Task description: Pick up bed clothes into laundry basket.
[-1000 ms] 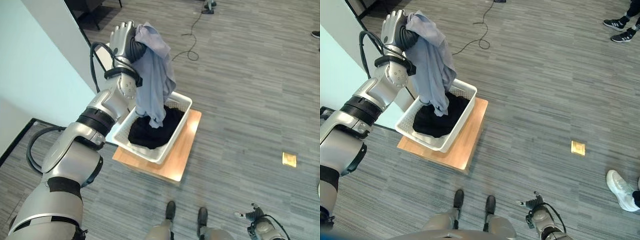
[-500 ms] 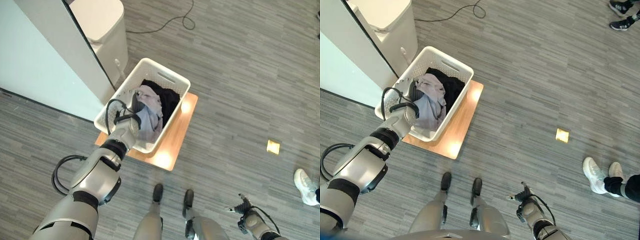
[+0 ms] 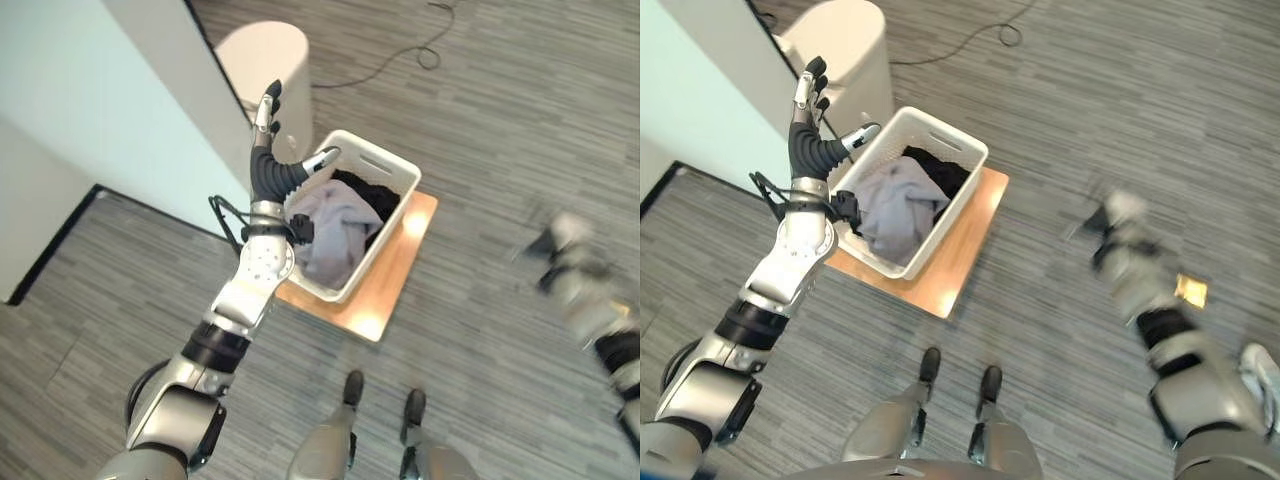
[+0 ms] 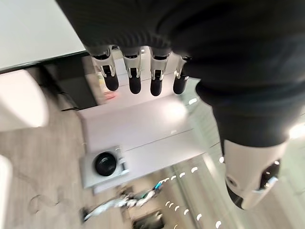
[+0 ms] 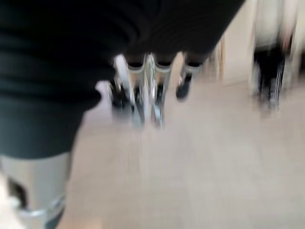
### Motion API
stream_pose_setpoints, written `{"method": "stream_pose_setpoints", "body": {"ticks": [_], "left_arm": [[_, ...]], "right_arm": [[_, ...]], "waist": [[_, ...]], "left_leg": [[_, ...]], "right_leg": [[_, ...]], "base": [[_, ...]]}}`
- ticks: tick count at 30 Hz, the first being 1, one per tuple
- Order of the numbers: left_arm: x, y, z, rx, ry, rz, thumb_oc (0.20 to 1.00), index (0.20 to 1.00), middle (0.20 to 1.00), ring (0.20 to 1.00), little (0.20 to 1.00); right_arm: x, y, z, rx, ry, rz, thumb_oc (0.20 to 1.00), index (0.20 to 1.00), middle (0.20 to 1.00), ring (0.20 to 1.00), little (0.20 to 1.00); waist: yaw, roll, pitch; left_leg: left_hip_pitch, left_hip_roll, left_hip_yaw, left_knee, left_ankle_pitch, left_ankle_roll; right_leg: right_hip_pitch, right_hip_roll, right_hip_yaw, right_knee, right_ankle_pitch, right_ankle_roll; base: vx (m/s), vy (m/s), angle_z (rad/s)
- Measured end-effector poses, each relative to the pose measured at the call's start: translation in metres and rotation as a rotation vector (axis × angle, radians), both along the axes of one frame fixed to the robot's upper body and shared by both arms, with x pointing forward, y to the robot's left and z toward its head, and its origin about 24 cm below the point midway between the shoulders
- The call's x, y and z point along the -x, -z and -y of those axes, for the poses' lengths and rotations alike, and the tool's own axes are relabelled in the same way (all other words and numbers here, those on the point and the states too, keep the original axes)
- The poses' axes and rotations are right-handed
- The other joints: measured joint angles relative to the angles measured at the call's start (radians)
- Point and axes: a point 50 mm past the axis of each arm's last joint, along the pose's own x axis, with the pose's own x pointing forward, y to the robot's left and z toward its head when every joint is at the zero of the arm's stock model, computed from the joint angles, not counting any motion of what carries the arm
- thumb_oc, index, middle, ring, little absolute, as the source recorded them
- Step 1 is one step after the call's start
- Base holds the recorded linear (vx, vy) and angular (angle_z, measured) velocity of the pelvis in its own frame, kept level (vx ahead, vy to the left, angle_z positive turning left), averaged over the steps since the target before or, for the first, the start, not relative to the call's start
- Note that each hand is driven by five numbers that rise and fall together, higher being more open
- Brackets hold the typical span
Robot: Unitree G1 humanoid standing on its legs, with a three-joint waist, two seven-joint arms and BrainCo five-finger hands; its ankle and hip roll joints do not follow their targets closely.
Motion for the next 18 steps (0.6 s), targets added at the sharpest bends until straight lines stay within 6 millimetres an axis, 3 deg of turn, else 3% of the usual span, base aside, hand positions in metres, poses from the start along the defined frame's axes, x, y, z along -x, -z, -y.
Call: {"method": "stream_pose_setpoints", "body": {"ticks": [1,3,4,6,7,11,12,16,17,18], "left_arm": [[0.006,0.004,-0.005,0.055,0.006,-0.006,1.000,1.000,1.000,1.000,1.000],[0.010,0.016,-0.011,0.090,0.011,-0.046,1.000,1.000,1.000,1.000,1.000],[0.024,0.040,-0.010,0.159,0.051,-0.112,1.000,1.000,1.000,1.000,1.000],[0.032,0.060,-0.005,0.177,0.088,-0.176,1.000,1.000,1.000,1.000,1.000],[0.042,0.080,-0.010,0.228,0.099,-0.242,1.000,1.000,1.000,1.000,1.000],[0.072,0.135,-0.026,0.352,0.064,-0.443,1.000,1.000,1.000,1.000,1.000],[0.099,0.165,-0.040,0.447,0.008,-0.562,1.000,1.000,1.000,1.000,1.000],[0.136,0.188,-0.070,0.545,-0.129,-0.642,1.000,1.000,1.000,1.000,1.000],[0.139,0.187,-0.075,0.582,-0.160,-0.618,1.000,1.000,1.000,1.000,1.000],[0.130,0.184,-0.075,0.585,-0.144,-0.590,1.000,1.000,1.000,1.000,1.000]], "right_arm": [[0.004,-0.035,-0.007,0.050,-0.042,0.106,1.000,1.000,1.000,1.000,1.000],[0.006,-0.072,-0.016,0.051,-0.074,0.241,1.000,1.000,1.000,1.000,1.000],[0.005,-0.106,-0.037,0.050,-0.131,0.352,1.000,1.000,1.000,1.000,1.000],[0.004,-0.115,-0.050,0.043,-0.178,0.400,1.000,1.000,1.000,1.000,1.000],[-0.002,-0.115,-0.070,-0.016,-0.249,0.415,1.000,1.000,1.000,1.000,1.000],[-0.022,-0.078,-0.118,-0.107,-0.386,0.314,1.000,1.000,1.000,1.000,1.000],[-0.025,-0.051,-0.141,-0.145,-0.464,0.243,1.000,1.000,1.000,1.000,1.000],[-0.023,-0.013,-0.161,-0.195,-0.541,0.134,1.000,1.000,1.000,1.000,1.000],[-0.011,0.011,-0.161,-0.207,-0.571,0.095,1.000,1.000,1.000,1.000,1.000],[-0.001,0.033,-0.152,-0.191,-0.571,0.043,1.000,1.000,1.000,1.000,1.000]], "waist": [[0.005,0.000,0.000],[0.015,-0.001,-0.001],[0.031,0.001,-0.005],[0.046,-0.001,-0.014],[0.042,-0.004,-0.016],[0.129,0.011,-0.025],[0.182,0.032,-0.029],[0.331,0.082,-0.030],[0.327,0.086,-0.027],[0.286,0.079,-0.026]], "left_leg": [[0.000,0.001,0.002,0.000,0.000,0.000],[0.014,0.002,0.000,0.000,0.001,0.000],[0.030,0.002,-0.001,0.002,0.001,0.000],[0.030,0.002,-0.023,0.005,-0.001,-0.002],[0.029,0.002,-0.046,0.006,-0.001,-0.006],[0.007,-0.001,-0.088,0.021,0.004,-0.026],[-0.012,-0.007,-0.137,0.024,0.015,-0.040],[-0.046,-0.023,-0.206,0.015,0.014,-0.060],[-0.069,-0.010,-0.096,0.019,-0.075,-0.114],[-0.076,0.037,0.148,0.030,-0.130,-0.154]], "right_leg": [[0.000,0.001,0.003,0.000,0.000,0.000],[0.016,0.002,0.000,0.000,0.000,0.000],[0.033,0.002,-0.007,0.000,0.000,0.000],[0.041,0.003,-0.023,-0.001,-0.008,-0.001],[0.047,0.006,-0.047,-0.002,-0.013,0.000],[0.050,0.010,-0.083,-0.001,-0.024,-0.011],[0.051,0.010,-0.131,-0.001,-0.030,-0.014],[0.062,0.010,-0.201,0.001,-0.041,-0.016],[0.107,-0.019,-0.311,0.001,-0.052,-0.004],[0.152,-0.053,-0.433,0.003,-0.052,-0.010]], "base": [[0.00,-0.073,-0.01],[-0.01,-0.086,-0.05],[-0.01,-0.106,-0.02],[-0.02,-0.108,0.27],[-0.02,-0.129,0.60],[-0.07,-0.087,0.39],[-0.10,-0.060,0.97],[-0.08,-0.102,0.92],[-0.10,-0.093,2.86],[-0.11,-0.040,3.79]]}}
